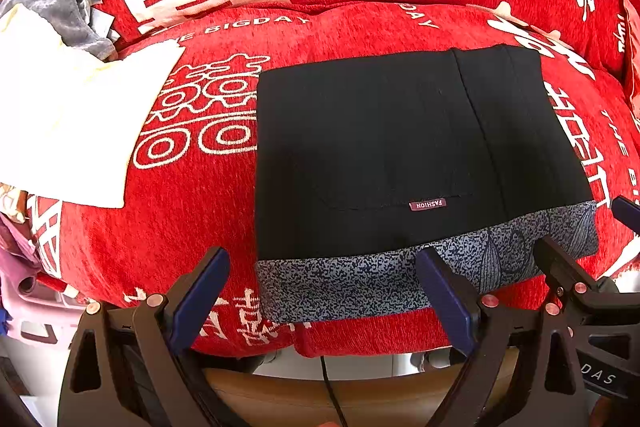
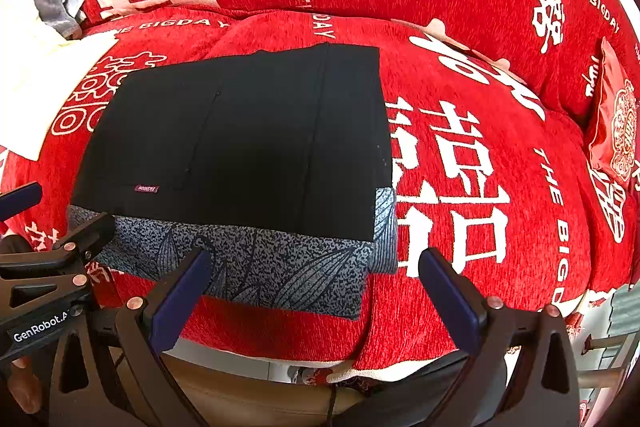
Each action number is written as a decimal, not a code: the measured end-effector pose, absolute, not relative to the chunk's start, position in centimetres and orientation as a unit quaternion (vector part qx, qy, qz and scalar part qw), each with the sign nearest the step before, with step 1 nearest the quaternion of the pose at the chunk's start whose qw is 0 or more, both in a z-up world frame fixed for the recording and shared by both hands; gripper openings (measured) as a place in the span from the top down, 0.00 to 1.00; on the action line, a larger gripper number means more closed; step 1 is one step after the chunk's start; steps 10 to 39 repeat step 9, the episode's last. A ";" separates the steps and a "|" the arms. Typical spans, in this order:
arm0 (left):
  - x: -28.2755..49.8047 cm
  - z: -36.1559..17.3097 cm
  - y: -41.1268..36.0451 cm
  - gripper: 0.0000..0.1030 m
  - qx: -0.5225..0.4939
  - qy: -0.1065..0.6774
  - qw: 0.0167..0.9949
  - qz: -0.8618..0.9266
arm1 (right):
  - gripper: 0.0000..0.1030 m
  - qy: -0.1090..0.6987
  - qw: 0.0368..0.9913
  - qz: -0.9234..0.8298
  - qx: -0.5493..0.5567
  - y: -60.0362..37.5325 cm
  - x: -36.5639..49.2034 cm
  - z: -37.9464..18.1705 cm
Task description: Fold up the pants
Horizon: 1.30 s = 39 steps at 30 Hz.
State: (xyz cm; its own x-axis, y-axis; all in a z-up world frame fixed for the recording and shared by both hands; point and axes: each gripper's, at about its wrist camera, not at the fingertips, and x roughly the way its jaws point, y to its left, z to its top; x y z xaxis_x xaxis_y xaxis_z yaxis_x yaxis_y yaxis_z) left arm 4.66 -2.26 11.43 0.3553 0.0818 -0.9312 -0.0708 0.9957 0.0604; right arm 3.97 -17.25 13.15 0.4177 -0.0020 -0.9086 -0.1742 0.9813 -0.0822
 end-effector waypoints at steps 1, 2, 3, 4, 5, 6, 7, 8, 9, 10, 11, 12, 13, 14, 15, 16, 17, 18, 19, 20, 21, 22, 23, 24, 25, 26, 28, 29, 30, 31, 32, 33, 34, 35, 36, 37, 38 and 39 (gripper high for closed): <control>4.7 11.4 -2.2 0.08 0.005 0.567 0.823 0.045 | 0.00 0.538 0.837 0.052 -0.082 -17.3 3.9 13.1; 4.7 11.3 -2.1 0.08 0.003 0.567 0.823 0.046 | 0.00 0.539 0.837 0.052 -0.081 -17.3 4.0 13.1; 4.7 11.4 -2.1 0.08 0.002 0.567 0.823 0.046 | 0.00 0.539 0.837 0.053 -0.081 -17.3 4.0 13.1; 4.6 11.4 -2.1 0.08 0.000 0.566 0.823 0.046 | 0.00 0.539 0.837 0.053 -0.081 -17.3 4.0 13.1; 4.6 11.4 -2.1 0.08 -0.001 0.566 0.823 0.046 | 0.00 0.539 0.836 0.052 -0.083 -17.3 4.0 13.1; 4.7 11.4 -2.0 0.08 -0.001 0.566 0.823 0.046 | 0.00 0.540 0.836 0.051 -0.083 -17.3 4.0 13.1; 4.7 11.3 -2.0 0.08 -0.001 0.567 0.822 0.046 | 0.00 0.541 0.836 0.051 -0.082 -17.3 4.0 13.0; 4.7 11.2 -1.9 0.08 -0.003 0.569 0.821 0.045 | 0.00 0.542 0.835 0.051 -0.082 -17.3 4.0 12.9; 4.8 11.0 -1.9 0.08 -0.004 0.572 0.819 0.045 | 0.00 0.543 0.834 0.051 -0.081 -17.2 4.1 12.8; 4.8 11.0 -1.9 0.08 -0.004 0.572 0.819 0.045 | 0.00 0.543 0.834 0.051 -0.081 -17.2 4.1 12.8; 4.8 11.0 -1.9 0.08 -0.004 0.572 0.819 0.045 | 0.00 0.543 0.834 0.051 -0.081 -17.2 4.1 12.8; 4.8 11.0 -1.9 0.08 -0.004 0.572 0.819 0.045 | 0.00 0.543 0.834 0.051 -0.081 -17.2 4.1 12.8; 4.8 11.0 -1.9 0.08 -0.004 0.572 0.819 0.045 | 0.00 0.543 0.834 0.051 -0.081 -17.2 4.1 12.8; 4.8 11.0 -1.9 0.08 -0.004 0.572 0.819 0.045 | 0.00 0.543 0.834 0.051 -0.081 -17.2 4.1 12.8; 4.8 11.0 -1.9 0.08 -0.004 0.572 0.819 0.045 | 0.00 0.543 0.834 0.051 -0.081 -17.2 4.1 12.8; 4.8 11.0 -1.9 0.08 -0.004 0.572 0.819 0.045 | 0.00 0.543 0.834 0.051 -0.081 -17.2 4.1 12.8; 4.8 11.0 -1.9 0.08 -0.004 0.572 0.819 0.045 | 0.00 0.543 0.834 0.051 -0.081 -17.2 4.1 12.8; 4.8 11.0 -1.9 0.08 -0.004 0.572 0.819 0.045 | 0.00 0.543 0.834 0.051 -0.081 -17.2 4.1 12.8; 4.8 11.0 -1.9 0.08 -0.004 0.572 0.819 0.045 | 0.00 0.543 0.834 0.051 -0.081 -17.2 4.1 12.8; 4.8 11.0 -1.9 0.08 -0.004 0.572 0.819 0.045 | 0.00 0.543 0.834 0.051 -0.081 -17.2 4.1 12.8; 4.8 11.0 -1.9 0.08 -0.004 0.572 0.819 0.045 | 0.00 0.543 0.834 0.051 -0.081 -17.2 4.1 12.8; 4.8 11.0 -1.9 0.08 -0.004 0.572 0.819 0.045 | 0.00 0.543 0.834 0.051 -0.081 -17.2 4.1 12.8; 4.8 11.0 -1.9 0.08 -0.004 0.572 0.819 0.045 | 0.00 0.543 0.834 0.051 -0.081 -17.2 4.1 12.8; 4.8 11.0 -1.9 0.08 -0.004 0.572 0.819 0.045 | 0.00 0.543 0.834 0.051 -0.081 -17.2 4.1 12.8; 4.8 11.0 -1.9 0.08 -0.004 0.572 0.819 0.045 | 0.00 0.543 0.834 0.051 -0.081 -17.2 4.1 12.8; 4.8 11.0 -1.9 0.08 -0.004 0.572 0.819 0.045 | 0.00 0.543 0.834 0.051 -0.081 -17.2 4.1 12.8; 4.8 11.0 -1.9 0.08 -0.004 0.572 0.819 0.045 | 0.00 0.543 0.834 0.051 -0.081 -17.2 4.1 12.8; 4.8 11.0 -1.9 0.08 -0.004 0.572 0.819 0.045 | 0.00 0.543 0.834 0.051 -0.081 -17.2 4.1 12.8; 4.8 11.0 -1.9 0.08 -0.004 0.572 0.819 0.045 | 0.00 0.543 0.834 0.051 -0.081 -17.2 4.1 12.8; 4.8 11.0 -1.9 0.08 -0.004 0.572 0.819 0.045 | 0.00 0.543 0.834 0.051 -0.081 -17.2 4.1 12.8; 4.8 11.0 -1.9 0.08 -0.004 0.572 0.819 0.045 | 0.00 0.543 0.834 0.051 -0.081 -17.2 4.1 12.8; 4.8 11.0 -1.9 0.08 -0.004 0.572 0.819 0.045 | 0.00 0.543 0.834 0.051 -0.081 -17.2 4.1 12.8; 4.8 11.0 -1.9 0.08 -0.004 0.572 0.819 0.045 | 0.00 0.543 0.834 0.051 -0.081 -17.2 4.1 12.8; 4.8 11.0 -1.9 0.08 -0.004 0.572 0.819 0.045 | 0.00 0.543 0.834 0.051 -0.081 -17.2 4.1 12.8; 4.8 11.0 -1.9 0.08 -0.004 0.572 0.819 0.045 | 0.00 0.543 0.834 0.051 -0.081 -17.2 4.1 12.8; 4.8 11.0 -1.9 0.08 -0.004 0.572 0.819 0.045 | 0.00 0.543 0.834 0.051 -0.081 -17.2 4.1 12.8; 4.8 11.0 -1.9 0.08 -0.004 0.572 0.819 0.045 | 0.00 0.543 0.834 0.051 -0.081 -17.2 4.1 12.8; 4.8 11.0 -1.9 0.08 -0.004 0.572 0.819 0.045 | 0.00 0.543 0.834 0.051 -0.081 -17.2 4.1 12.8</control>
